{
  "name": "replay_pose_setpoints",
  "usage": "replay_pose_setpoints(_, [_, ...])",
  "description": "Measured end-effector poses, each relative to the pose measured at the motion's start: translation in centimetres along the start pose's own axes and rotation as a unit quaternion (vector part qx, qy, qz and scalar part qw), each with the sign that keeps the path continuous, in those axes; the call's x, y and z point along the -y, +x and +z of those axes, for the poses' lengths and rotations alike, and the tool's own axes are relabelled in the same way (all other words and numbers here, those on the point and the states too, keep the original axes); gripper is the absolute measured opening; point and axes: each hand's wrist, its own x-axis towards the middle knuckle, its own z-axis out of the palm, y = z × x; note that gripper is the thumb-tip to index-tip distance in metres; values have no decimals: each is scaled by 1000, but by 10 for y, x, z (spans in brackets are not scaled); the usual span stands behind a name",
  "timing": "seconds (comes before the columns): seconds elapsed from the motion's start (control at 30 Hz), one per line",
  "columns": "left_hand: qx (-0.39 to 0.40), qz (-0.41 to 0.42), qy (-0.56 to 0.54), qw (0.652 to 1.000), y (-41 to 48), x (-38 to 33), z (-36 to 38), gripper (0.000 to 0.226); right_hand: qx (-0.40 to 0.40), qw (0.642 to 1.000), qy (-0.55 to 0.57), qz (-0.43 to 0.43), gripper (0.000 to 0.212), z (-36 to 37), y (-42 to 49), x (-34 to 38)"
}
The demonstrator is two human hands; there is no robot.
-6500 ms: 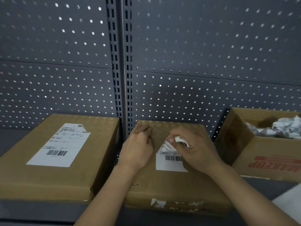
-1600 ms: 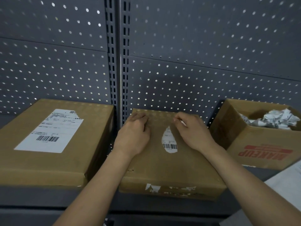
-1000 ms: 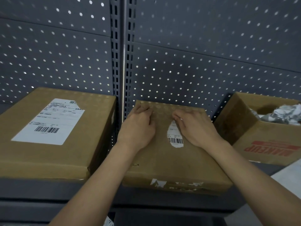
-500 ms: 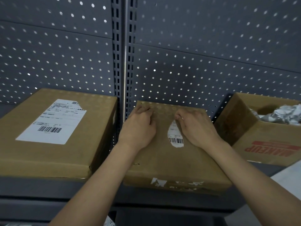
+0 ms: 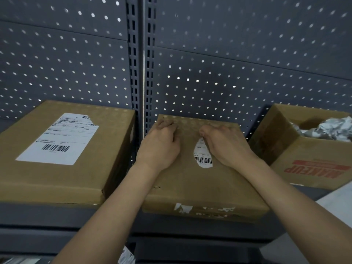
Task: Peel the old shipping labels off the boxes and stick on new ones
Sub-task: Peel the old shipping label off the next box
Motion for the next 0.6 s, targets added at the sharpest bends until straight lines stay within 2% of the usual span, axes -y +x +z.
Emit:
replay_pose_setpoints(0.23, [-10,3,-4,1000,0,0,0,45,-31,996,76,40,13,-2,-5,1])
replay_pose_setpoints(0.47, [-10,5,-3,1000,0,-1,0,45,-12,1000,26,5,8,0,-2,2])
replay_pose_setpoints(0.6, [-7,3,-2,1000,1,0,0,46,-15,999,42,1,11,-1,-2,1])
